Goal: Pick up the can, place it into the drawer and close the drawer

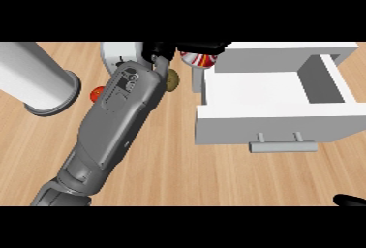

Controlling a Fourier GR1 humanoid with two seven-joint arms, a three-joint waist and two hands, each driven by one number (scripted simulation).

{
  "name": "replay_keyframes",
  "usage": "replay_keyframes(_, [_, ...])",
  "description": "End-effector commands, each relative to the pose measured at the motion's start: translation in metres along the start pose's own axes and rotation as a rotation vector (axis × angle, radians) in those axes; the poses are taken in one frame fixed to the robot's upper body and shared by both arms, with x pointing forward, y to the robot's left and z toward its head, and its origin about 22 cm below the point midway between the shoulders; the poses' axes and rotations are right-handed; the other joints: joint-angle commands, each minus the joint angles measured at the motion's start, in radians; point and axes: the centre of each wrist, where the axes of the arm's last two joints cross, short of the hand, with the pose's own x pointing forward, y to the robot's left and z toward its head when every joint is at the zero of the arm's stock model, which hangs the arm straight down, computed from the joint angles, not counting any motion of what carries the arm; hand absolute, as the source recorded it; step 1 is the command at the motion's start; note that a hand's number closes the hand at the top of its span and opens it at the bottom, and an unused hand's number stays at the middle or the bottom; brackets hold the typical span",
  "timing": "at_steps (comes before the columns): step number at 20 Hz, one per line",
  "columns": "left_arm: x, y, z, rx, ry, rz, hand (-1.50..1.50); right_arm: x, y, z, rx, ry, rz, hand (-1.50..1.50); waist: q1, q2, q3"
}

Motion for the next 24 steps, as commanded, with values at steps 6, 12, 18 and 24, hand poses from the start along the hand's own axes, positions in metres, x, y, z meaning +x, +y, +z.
replay_keyframes(6, [0.042, -0.043, -0.024, -0.014, 0.026, -0.045, 1.50, -0.007, -0.003, -0.007, 0.004, -0.013, -0.003, -1.50, -0.017, 0.005, 0.001])
replay_keyframes(12, [0.061, -0.065, -0.034, 0.004, 0.046, -0.102, 1.50, 0.002, 0.003, -0.005, 0.028, -0.033, 0.001, -1.50, -0.042, 0.009, 0.002])
replay_keyframes(18, [0.052, -0.063, -0.042, 0.022, 0.070, -0.096, 1.50, 0.005, 0.003, -0.011, 0.036, -0.025, -0.033, -1.50, -0.055, 0.015, 0.002])
replay_keyframes(24, [0.044, -0.067, -0.042, 0.109, 0.058, -0.146, 1.50, 0.000, 0.014, -0.014, 0.055, -0.025, -0.017, -1.50, -0.080, 0.023, 0.003])
